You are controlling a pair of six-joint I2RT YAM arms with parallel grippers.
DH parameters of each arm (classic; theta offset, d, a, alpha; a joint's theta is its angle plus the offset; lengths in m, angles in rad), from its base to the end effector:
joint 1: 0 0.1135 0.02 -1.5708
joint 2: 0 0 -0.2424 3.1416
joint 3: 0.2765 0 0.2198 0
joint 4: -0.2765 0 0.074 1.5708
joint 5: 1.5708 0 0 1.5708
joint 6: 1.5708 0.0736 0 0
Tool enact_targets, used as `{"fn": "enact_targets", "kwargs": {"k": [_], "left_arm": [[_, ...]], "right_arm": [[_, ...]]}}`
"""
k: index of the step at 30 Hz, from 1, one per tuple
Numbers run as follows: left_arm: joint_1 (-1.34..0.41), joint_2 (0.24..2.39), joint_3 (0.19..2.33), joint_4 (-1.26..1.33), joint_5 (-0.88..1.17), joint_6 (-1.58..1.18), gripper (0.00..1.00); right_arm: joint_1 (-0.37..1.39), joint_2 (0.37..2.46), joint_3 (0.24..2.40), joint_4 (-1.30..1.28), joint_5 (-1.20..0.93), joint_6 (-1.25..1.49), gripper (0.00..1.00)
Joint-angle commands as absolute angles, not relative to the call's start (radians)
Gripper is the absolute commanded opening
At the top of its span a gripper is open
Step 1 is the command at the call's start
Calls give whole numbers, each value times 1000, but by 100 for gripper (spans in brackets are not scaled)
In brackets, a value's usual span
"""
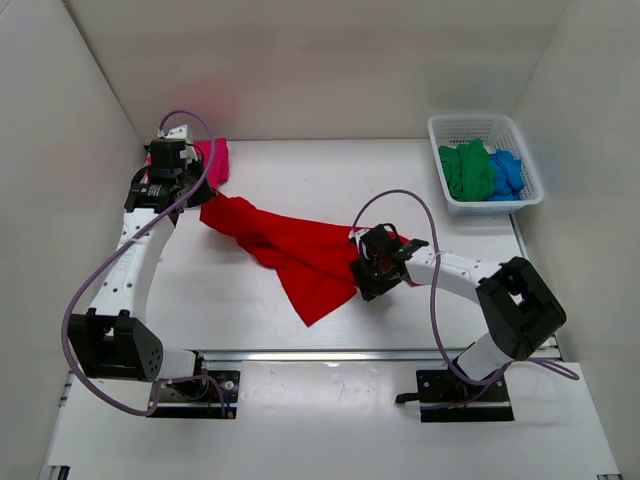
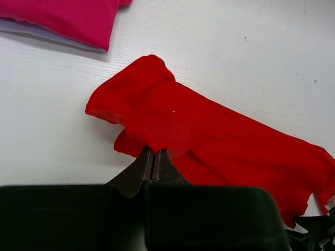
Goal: Fold and stack the t-shirts
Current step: Flatten out the tshirt
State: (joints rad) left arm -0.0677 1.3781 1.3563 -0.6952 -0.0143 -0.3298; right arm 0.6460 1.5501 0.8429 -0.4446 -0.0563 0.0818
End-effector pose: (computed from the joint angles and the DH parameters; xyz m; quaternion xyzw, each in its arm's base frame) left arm 0.2969 -0.0191 0.3098 -0.1219 0.9020 -0.0754 0.4072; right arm 0.2169 0.1687 0.1294 -0.2778 0.9375 0.0997 0.1845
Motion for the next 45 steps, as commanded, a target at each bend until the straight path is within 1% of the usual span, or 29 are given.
{"fn": "enact_targets", "kwargs": {"k": [1,2,3,4,6,8,9,11,14,15,16,17,19,21,23,24,28,31,35,39,42,45], "left_arm": [[-64,1332,1348,-673,-3,-324,0],[-58,1324,1348,-676,-6,-324,0],[-60,1325,1336,-680,-2,-321,0],[-61,1327,1344,-673,-5,-324,0],[-64,1330,1354,-681,-5,-322,0],[-63,1330,1385,-680,14,-311,0],[-58,1335,1416,-673,29,-307,0],[-51,1345,1506,-652,35,-304,0],[-57,1400,1768,-661,11,-313,0],[-55,1414,1819,-667,5,-316,0],[-60,1455,1938,-693,2,-319,0],[-69,1498,2062,-728,2,-325,0],[-78,1505,2112,-700,-44,-334,0],[-63,1502,2152,-674,-8,-377,0],[-67,1500,2180,-664,-20,-385,0],[-69,1496,2181,-658,-26,-387,0],[-72,1471,2250,-652,-54,-393,0],[-93,1440,2273,-667,-89,-376,0],[-94,1407,2289,-663,-83,-377,0],[-138,1404,2361,-652,-116,-364,0],[-143,1393,2368,-643,-106,-379,0],[-140,1379,2372,-623,-66,-399,0]], "right_arm": [[640,1537,783,-446,-44,135,44],[626,1517,766,-452,-55,133,22],[614,1493,753,-446,-57,141,9],[600,1483,741,-449,-60,137,0],[569,1444,739,-468,-55,118,0],[549,1414,790,-517,-46,95,0],[537,1379,854,-553,-28,68,0],[471,1342,987,-623,-37,34,0],[359,1321,1352,-710,-86,11,0],[324,1327,1409,-718,-106,9,0],[292,1331,1528,-738,-135,11,0],[272,1342,1575,-735,-161,12,0],[200,1357,1763,-738,-268,23,0],[143,1391,1886,-756,-335,35,0],[117,1419,2007,-778,-344,32,0],[124,1416,2014,-772,-335,34,0],[60,1368,2013,-721,-429,89,0],[60,1321,2013,-701,-451,91,0],[6,1252,1984,-651,-552,112,0],[2,1220,1990,-643,-587,110,0],[2,1198,1993,-617,-635,123,0],[-64,1181,1985,-554,-702,167,0]]}}
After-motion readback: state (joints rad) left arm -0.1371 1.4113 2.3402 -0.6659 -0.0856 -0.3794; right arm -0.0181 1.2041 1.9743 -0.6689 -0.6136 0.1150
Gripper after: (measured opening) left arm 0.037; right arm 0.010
